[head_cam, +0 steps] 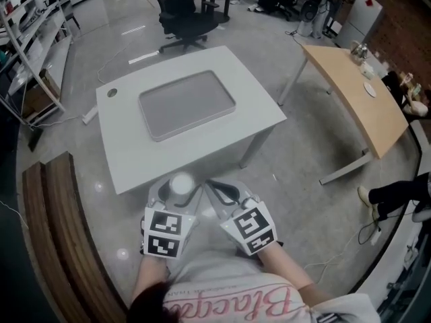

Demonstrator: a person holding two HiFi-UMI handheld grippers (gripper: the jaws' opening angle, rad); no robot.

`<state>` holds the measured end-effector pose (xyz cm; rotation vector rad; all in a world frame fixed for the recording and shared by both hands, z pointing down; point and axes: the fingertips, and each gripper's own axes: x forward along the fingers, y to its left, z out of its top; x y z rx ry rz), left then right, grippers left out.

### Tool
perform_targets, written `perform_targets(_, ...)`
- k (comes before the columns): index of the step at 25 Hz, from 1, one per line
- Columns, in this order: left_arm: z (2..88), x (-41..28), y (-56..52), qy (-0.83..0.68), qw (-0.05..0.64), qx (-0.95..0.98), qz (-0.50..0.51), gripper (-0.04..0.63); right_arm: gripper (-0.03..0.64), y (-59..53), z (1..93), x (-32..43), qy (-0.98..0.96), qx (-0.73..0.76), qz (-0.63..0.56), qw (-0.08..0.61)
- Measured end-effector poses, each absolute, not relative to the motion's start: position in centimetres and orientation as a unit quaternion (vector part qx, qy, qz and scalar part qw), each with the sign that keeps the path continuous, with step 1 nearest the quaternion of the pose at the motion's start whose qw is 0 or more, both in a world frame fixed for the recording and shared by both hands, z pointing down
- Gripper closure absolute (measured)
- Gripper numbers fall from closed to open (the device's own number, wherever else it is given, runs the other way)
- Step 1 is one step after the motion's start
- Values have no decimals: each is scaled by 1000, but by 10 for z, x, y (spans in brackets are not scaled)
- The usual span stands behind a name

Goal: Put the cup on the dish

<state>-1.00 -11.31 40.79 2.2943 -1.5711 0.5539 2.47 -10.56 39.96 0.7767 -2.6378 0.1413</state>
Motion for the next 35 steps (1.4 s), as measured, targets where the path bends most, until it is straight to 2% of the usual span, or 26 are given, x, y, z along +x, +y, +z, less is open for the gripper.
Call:
perform_targets(21,437,-57,-283,-522,169,808,216,339,615,-254,419,-22,-920,303,77,237)
perform_targets(35,495,-60,-383,-500,132,827,220,339,615,-319,458,-26,-892,329,138,280)
